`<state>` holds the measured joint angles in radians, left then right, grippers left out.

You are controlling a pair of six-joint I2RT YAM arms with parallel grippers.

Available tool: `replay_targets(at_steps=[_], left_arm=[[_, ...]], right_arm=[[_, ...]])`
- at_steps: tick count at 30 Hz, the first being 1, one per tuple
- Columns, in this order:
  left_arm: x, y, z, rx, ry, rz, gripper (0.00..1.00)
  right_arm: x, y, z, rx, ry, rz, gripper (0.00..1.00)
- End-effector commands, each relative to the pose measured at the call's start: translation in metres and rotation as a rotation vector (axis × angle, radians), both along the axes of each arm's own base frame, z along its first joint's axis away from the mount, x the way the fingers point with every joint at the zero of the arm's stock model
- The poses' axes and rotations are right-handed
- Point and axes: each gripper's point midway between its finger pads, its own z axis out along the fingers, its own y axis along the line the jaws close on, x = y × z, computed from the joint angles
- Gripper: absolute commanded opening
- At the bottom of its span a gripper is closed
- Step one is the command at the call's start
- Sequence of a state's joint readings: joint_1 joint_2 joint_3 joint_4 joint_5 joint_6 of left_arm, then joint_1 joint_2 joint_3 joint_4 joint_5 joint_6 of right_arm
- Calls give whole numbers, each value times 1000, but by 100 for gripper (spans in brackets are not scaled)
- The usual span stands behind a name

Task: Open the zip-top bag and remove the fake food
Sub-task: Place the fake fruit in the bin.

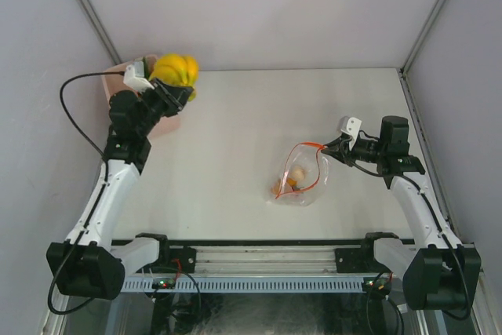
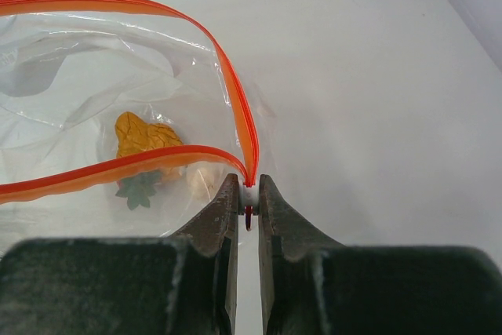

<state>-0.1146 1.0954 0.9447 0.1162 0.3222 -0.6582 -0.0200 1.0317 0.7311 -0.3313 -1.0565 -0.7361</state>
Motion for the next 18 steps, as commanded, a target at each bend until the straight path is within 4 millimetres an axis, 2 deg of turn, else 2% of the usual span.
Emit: replay_targets(at_steps=[1,3,8,13,18], left_arm=[[12,51,17,124,46,176,0],[20,71,18,146,82,243,0],[38,101,25,185,125,329,0],[57,115,14,191,184,354,0],[74,122,-6,214,248,364,0]], right_arm=[[3,1,6,21,-15,0,0],[2,1,5,21,-10,2,0],[2,2,3,23,-1,5,0],[2,1,3,20,-4,5,0],[2,2,2,19,-2,8,0]])
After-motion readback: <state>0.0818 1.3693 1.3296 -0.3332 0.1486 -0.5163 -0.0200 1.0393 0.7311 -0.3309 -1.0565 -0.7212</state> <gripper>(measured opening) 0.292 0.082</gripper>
